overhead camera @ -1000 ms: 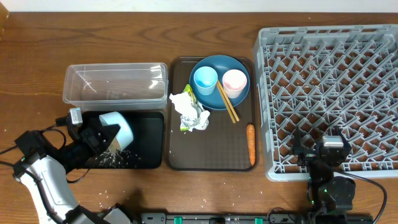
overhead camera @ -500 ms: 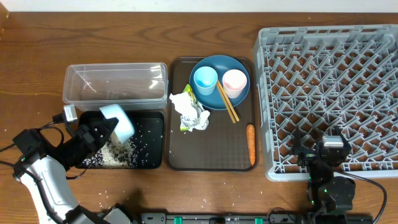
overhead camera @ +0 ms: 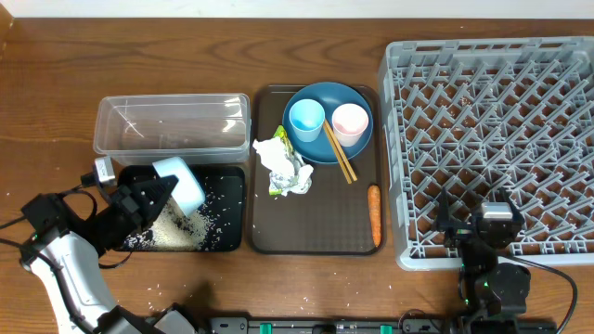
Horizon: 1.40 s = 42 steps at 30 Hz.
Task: Sort waste into correct bins and load items into the dishwasher rack
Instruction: 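Tilt the bowl with the left gripper to pour rice onto the black tray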
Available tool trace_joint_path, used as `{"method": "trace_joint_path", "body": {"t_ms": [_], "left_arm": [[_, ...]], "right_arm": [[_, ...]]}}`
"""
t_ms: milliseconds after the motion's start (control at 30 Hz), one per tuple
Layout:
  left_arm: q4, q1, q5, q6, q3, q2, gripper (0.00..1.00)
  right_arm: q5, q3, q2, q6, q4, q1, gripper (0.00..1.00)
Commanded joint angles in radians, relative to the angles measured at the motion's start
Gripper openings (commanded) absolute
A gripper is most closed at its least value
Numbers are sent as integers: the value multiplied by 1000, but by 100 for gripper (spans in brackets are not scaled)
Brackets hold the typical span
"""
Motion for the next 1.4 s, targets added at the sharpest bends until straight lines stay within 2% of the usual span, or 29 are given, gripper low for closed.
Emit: {"method": "trace_joint_path", "body": {"t_ms": [0, 133, 233, 333, 433, 567, 800, 900, 1000, 1100, 1367], "left_arm": [[-2, 6, 45, -8, -1, 5, 6], [4, 6, 51, -58, -1, 6, 6], [-14, 5, 93, -56, -1, 6, 6], [44, 5, 84, -60, -1, 6, 6], [29, 5, 84, -87, -1, 6, 6], [69, 5, -13, -109, -1, 6, 6], [23, 5, -25, -109, -1, 6, 6], [56, 5, -51, -115, -1, 8, 6], [21, 2, 39, -126, -1, 9, 6], [90, 1, 47, -129, -1, 10, 6], [64, 1, 136, -127, -1, 9, 6]], "right_arm": [[-4, -2, -5, -9, -4, -6, 99], [-4, -2, -5, -9, -4, -6, 99], [-4, -2, -5, -9, -4, -6, 99], [-4, -2, -5, -9, -4, -6, 99], [-4, -2, -5, -9, -4, -6, 99], [-4, -2, -5, -9, -4, -6, 99], [-4, -2, -5, -9, -4, -6, 99], [-4, -2, -5, -9, -4, -6, 99], [-4, -2, -5, -9, -4, -6, 99], [-4, -2, -5, -9, -4, -6, 99], [-4, -2, -5, -9, -4, -6, 99]]}}
